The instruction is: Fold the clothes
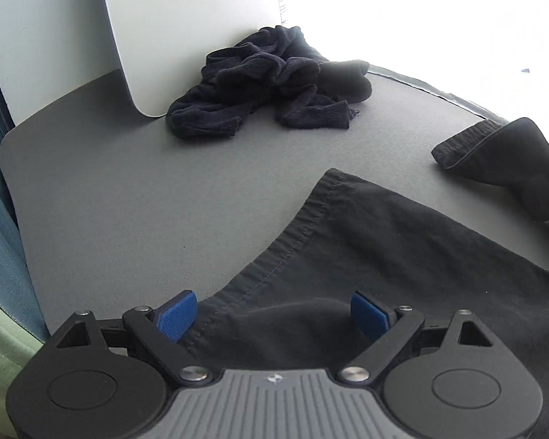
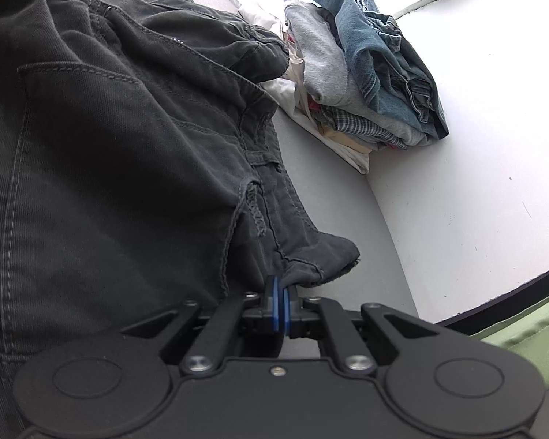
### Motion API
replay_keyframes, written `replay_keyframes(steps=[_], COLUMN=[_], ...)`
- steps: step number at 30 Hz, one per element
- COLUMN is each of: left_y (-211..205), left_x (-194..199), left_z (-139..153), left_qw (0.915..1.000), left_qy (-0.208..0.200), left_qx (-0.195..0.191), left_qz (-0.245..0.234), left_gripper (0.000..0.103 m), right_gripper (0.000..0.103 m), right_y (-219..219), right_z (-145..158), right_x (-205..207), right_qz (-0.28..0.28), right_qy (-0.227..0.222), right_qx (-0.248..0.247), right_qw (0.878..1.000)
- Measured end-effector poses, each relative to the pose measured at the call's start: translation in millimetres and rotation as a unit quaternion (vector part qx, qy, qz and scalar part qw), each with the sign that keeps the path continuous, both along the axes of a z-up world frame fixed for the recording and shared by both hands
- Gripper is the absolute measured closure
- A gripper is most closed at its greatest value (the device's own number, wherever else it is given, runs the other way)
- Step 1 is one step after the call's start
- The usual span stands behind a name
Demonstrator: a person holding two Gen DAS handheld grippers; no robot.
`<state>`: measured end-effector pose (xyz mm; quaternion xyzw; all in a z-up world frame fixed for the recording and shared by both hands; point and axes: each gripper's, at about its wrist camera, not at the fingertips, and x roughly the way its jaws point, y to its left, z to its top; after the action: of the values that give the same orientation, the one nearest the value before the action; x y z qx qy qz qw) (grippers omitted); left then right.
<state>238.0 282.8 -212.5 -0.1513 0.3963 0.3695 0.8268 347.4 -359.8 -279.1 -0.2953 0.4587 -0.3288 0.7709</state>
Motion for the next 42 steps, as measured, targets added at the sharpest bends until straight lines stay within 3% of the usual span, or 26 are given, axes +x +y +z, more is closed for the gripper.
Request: replay_keyframes(steps=[4,8,11,12,13,14,16,20,24,26,29,31,33,35,37,38,39,42], left_y=[8,5,5,5,4,4,7,21,12,12,21,29,35,38,40,39,38,36], left_x=[-29,-32,-31,-31,-30,-31,-38,-57,-46,-39,-38,-39,-34,-27,-15,-9,-1,21], left_z=[-7,-14,-17,-18,-17,-15,-5,-6,-6,-2,10,19,31,39,46,46,45,43], left_qw=[0.9979,0.9974,0.9967,0.9965,0.9963,0.9957,0.9934,0.9858,0.9933,0.9927,0.9878,0.9847,0.9853,0.9874,0.9895,0.9904,0.9913,0.9935], left_qy=[-0.026,-0.023,-0.026,-0.027,-0.021,-0.012,-0.011,-0.042,-0.005,0.015,-0.007,-0.035,-0.057,-0.063,-0.068,-0.07,-0.07,-0.072], left_qx=[-0.045,-0.05,-0.05,-0.048,-0.04,-0.032,-0.034,-0.084,-0.048,-0.044,-0.064,-0.074,-0.065,-0.05,-0.038,-0.038,-0.04,-0.044], left_qz=[0.04,0.048,0.058,0.063,0.073,0.086,0.109,0.14,0.105,0.111,0.142,0.154,0.148,0.136,0.121,0.113,0.104,0.076], left_gripper=[0.01,0.005,0.01,0.02,0.04,0.05,0.091,0.09,0.089,0.084,0.078,0.061,0.053,0.05,0.046,0.045,0.042,0.039], right_gripper=[0.098,0.098,0.098,0.098,0.098,0.098,0.098,0.098,0.098,0.098,0.098,0.097,0.096,0.094,0.071,0.041,0.032,0.032], right_y=[2,2,2,2,1,1,2,4,3,3,3,3,4,2,-2,2,7,22], right_z=[-1,-1,-1,-1,-1,0,-1,-3,-2,-2,-1,1,5,19,40,49,58,82], right_x=[4,5,4,3,1,-1,-3,-3,-6,-6,-6,-5,-5,-6,-11,-13,-15,-17], right_qz=[-0.001,0.003,0.01,0.013,0.016,0.019,0.021,0.02,0.019,0.019,0.019,0.024,0.033,0.027,0.005,0.008,0.012,0.021], right_qy=[0.018,0.03,0.032,0.031,0.028,0.024,0.02,0.016,0.001,0.0,0.004,0.015,0.037,0.024,-0.032,-0.051,-0.07,-0.123], right_qx=[-0.006,-0.008,-0.006,-0.005,-0.004,-0.003,-0.004,-0.01,-0.005,-0.004,-0.004,-0.001,0.003,0.035,0.074,0.08,0.086,0.111], right_qw=[1.0,1.0,0.999,0.999,0.999,1.0,1.0,1.0,1.0,1.0,1.0,1.0,0.999,0.999,0.997,0.995,0.994,0.986])
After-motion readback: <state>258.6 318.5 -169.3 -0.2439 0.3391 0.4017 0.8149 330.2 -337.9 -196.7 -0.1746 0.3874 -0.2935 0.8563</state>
